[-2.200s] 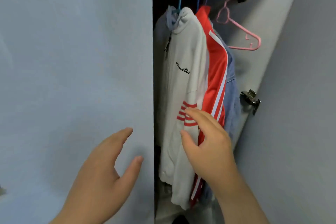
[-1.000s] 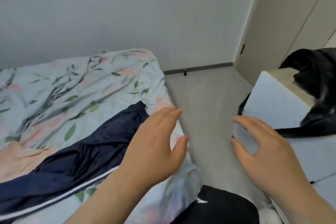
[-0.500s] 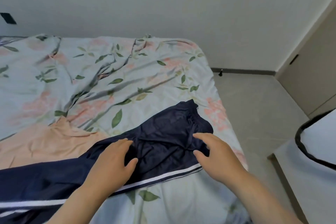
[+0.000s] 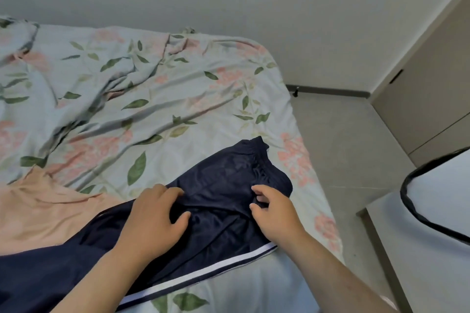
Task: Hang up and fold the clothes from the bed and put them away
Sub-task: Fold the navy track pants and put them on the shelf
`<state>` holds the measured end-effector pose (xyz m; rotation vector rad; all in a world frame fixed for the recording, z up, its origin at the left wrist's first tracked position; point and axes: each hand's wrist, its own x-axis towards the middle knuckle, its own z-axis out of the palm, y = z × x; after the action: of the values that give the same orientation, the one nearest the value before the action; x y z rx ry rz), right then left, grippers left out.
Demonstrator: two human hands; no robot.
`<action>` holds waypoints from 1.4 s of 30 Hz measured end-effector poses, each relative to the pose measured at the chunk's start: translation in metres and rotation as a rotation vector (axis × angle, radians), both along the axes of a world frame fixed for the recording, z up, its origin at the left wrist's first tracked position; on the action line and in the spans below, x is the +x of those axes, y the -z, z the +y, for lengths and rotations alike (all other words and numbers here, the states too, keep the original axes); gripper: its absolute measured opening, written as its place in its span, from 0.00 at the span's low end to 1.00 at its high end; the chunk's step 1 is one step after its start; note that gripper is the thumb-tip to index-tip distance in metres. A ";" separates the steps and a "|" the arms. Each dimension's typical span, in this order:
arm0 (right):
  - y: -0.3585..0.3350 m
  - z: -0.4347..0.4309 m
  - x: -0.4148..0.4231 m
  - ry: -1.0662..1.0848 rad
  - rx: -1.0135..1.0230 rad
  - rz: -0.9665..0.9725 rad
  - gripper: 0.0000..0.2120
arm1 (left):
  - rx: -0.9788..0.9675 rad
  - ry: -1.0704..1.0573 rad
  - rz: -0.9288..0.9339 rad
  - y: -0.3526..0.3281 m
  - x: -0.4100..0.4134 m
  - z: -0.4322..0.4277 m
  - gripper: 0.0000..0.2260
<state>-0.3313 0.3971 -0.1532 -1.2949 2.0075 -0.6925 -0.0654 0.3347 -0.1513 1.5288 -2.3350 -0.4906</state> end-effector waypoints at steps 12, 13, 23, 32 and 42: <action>0.025 0.021 -0.021 0.369 -0.045 0.092 0.27 | -0.071 0.312 -0.123 0.025 -0.132 -0.017 0.10; 0.025 0.023 -0.025 0.402 -0.059 -0.020 0.20 | -0.053 0.292 -0.088 0.024 -0.132 -0.017 0.07; 0.024 0.047 -0.030 0.332 -0.062 -0.747 0.15 | 0.776 0.265 0.204 -0.006 -0.119 -0.007 0.04; 0.027 0.070 -0.048 0.516 -0.082 -1.171 0.28 | 0.210 0.224 0.049 -0.014 -0.173 -0.061 0.23; 0.020 0.069 -0.065 0.716 -0.254 -1.391 0.23 | 1.002 0.186 0.068 -0.030 -0.215 -0.103 0.17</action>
<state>-0.3966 0.4656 -0.1728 0.0657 1.0936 -1.6100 -0.2801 0.2319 -0.1216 1.5582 -2.2703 -1.9309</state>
